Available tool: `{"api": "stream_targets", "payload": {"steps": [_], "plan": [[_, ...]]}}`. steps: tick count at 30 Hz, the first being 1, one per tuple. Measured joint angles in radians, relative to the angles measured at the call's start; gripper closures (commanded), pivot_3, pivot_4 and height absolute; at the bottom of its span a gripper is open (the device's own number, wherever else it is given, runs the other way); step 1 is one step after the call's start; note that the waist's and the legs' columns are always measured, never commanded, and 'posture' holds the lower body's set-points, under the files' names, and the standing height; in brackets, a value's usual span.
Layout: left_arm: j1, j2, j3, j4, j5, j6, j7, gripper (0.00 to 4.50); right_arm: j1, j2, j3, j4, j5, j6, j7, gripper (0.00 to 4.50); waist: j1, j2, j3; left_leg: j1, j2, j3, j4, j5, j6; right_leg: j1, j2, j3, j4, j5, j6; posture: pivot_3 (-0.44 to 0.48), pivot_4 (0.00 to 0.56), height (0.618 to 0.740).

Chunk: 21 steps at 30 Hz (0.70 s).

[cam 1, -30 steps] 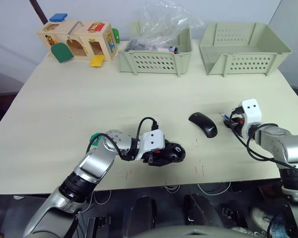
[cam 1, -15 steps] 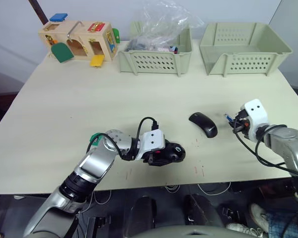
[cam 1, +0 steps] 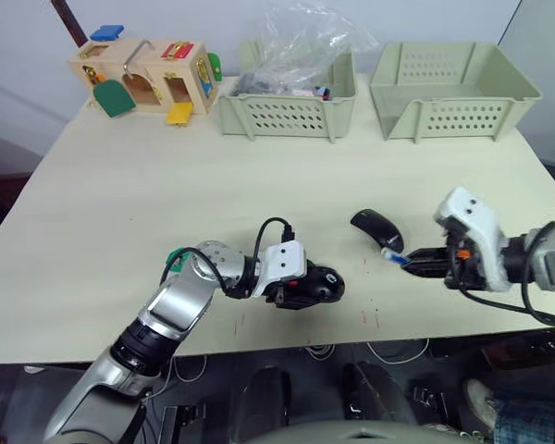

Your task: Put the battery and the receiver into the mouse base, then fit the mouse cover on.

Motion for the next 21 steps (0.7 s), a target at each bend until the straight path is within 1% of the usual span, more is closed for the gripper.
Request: {"api": "stream_targets", "payload": {"steps": [1, 2, 3, 4, 5, 6, 7, 8, 9, 10, 11, 13, 14, 16, 21], "plan": [[0.000, 0.000, 0.000, 0.001, 0.000, -0.002, 0.000, 1.62, -0.009, 0.022, 0.014, 0.030, 0.036, 0.000, -0.045, 4.39, 0.000, 0.000, 0.000, 0.000, 0.000, 0.000, 0.000, 0.000, 0.000, 0.000, 0.000, 0.000, 0.000, 0.000, 0.000, 0.000, 0.150, 0.740], [-0.001, -0.003, -0.002, 0.003, 0.000, -0.008, 0.000, 1.62, -0.033, 0.064, 0.062, 0.113, 0.134, 0.000, -0.181, 4.39, 0.000, 0.000, 0.000, 0.000, 0.000, 0.000, 0.000, 0.000, 0.000, 0.000, 0.000, 0.000, 0.000, 0.000, 0.000, 0.000, 0.150, 0.740], [-0.001, -0.003, -0.002, 0.003, 0.000, -0.009, 0.000, 1.62, -0.034, 0.065, 0.065, 0.117, 0.140, 0.000, -0.188, 4.39, 0.000, 0.000, 0.000, -0.001, 0.000, 0.000, 0.000, 0.000, 0.000, 0.000, 0.000, 0.000, 0.000, 0.000, 0.000, 0.000, 0.150, 0.740], [0.000, -0.004, -0.003, 0.003, 0.000, -0.012, -0.001, 1.62, -0.036, 0.067, 0.076, 0.135, 0.172, 0.000, -0.229, 4.39, 0.001, 0.000, 0.000, -0.001, 0.000, 0.000, 0.000, 0.000, 0.000, 0.000, 0.000, 0.000, 0.000, 0.000, 0.000, 0.000, 0.150, 0.740], [-0.001, -0.001, -0.001, 0.004, 0.000, -0.013, -0.005, 1.62, -0.065, 0.103, 0.089, 0.222, 0.279, 0.000, -0.384, 4.39, -0.001, 0.000, 0.000, -0.001, 0.000, 0.001, 0.000, 0.000, 0.000, 0.000, 0.000, 0.000, 0.000, 0.000, 0.000, 0.000, 0.150, 0.740], [-0.001, -0.001, -0.001, 0.004, 0.000, -0.013, -0.006, 1.62, -0.067, 0.107, 0.091, 0.234, 0.299, -0.001, -0.414, 4.39, 0.000, 0.000, 0.000, -0.001, 0.000, 0.001, 0.000, 0.000, 0.000, -0.001, 0.000, 0.000, 0.000, 0.000, 0.000, 0.000, 0.150, 0.740], [-0.001, -0.002, -0.002, 0.004, 0.000, -0.014, -0.005, 1.62, -0.072, 0.089, 0.137, 0.270, 0.398, -0.034, -0.521, 4.39, -0.001, 0.000, 0.000, -0.001, 0.000, 0.001, 0.000, 0.000, 0.000, -0.001, 0.000, 0.000, 0.000, 0.000, 0.000, 0.000, 0.150, 0.740], [0.000, -0.003, -0.002, 0.003, 0.000, -0.014, -0.005, 1.62, -0.077, 0.050, 0.218, 0.292, 0.527, -0.092, -0.645, 4.39, -0.001, -0.001, 0.000, -0.002, 0.000, 0.000, 0.000, 0.000, 0.000, -0.001, 0.000, -0.001, -0.001, 0.000, 0.000, 0.000, 0.150, 0.740], [0.000, -0.003, -0.002, 0.002, 0.000, -0.014, -0.005, 1.62, -0.078, 0.036, 0.250, 0.293, 0.574, -0.113, -0.687, 4.39, -0.001, -0.001, 0.000, -0.002, 0.000, 0.000, -0.001, 0.000, 0.000, -0.001, 0.000, -0.001, -0.001, 0.000, 0.000, 0.000, 0.150, 0.740], [0.000, -0.002, -0.002, 0.002, 0.000, -0.014, -0.006, 1.62, -0.084, 0.001, 0.325, 0.297, 0.687, -0.181, -0.786, 4.39, -0.002, 0.000, 0.000, -0.002, 0.000, 0.000, -0.001, 0.000, 0.000, -0.001, 0.000, -0.001, -0.001, 0.000, 0.000, 0.000, 0.150, 0.740], [0.001, -0.002, 0.000, 0.002, 0.000, -0.014, -0.006, 1.62, -0.095, -0.021, 0.384, 0.297, 0.766, -0.239, -0.852, 4.39, -0.002, 0.000, 0.000, -0.002, 0.000, 0.000, -0.001, 0.000, 0.000, -0.001, 0.000, -0.001, -0.001, 0.000, 0.000, 0.000, 0.150, 0.740], [0.001, -0.002, 0.000, 0.002, 0.000, -0.013, -0.003, 1.62, -0.114, -0.036, 0.438, 0.295, 0.814, -0.296, -0.889, 4.39, -0.001, 0.000, 0.000, -0.002, 0.000, 0.000, -0.001, 0.000, 0.000, -0.001, 0.000, -0.001, -0.001, 0.000, 0.001, 0.000, 0.150, 0.740], [0.002, -0.002, -0.001, 0.001, 0.000, -0.013, -0.003, 1.62, -0.121, -0.042, 0.455, 0.291, 0.819, -0.314, -0.895, 4.39, -0.001, 0.000, 0.000, -0.002, 0.000, 0.000, 0.000, 0.000, 0.000, -0.001, 0.000, -0.001, -0.001, -0.002, 0.003, 0.000, 0.150, 0.740], [0.004, -0.002, -0.001, -0.002, 0.000, -0.012, -0.002, 1.62, -0.137, -0.052, 0.486, 0.290, 0.824, -0.348, -0.896, 4.39, -0.001, -0.001, 0.000, -0.002, 0.000, 0.000, 0.000, 0.000, 0.000, -0.001, 0.000, -0.001, -0.001, -0.002, 0.004, 0.000, 0.150, 0.740], [0.007, -0.001, 0.000, -0.011, 0.000, -0.007, -0.002, 1.62, -0.156, -0.051, 0.558, 0.290, 0.831, -0.376, -0.904, 4.39, -0.001, 0.000, 0.000, -0.003, 0.001, 0.000, -0.001, 0.000, 0.000, -0.001, 0.000, -0.001, -0.002, -0.002, 0.003, 0.000, 0.150, 0.740]]}}
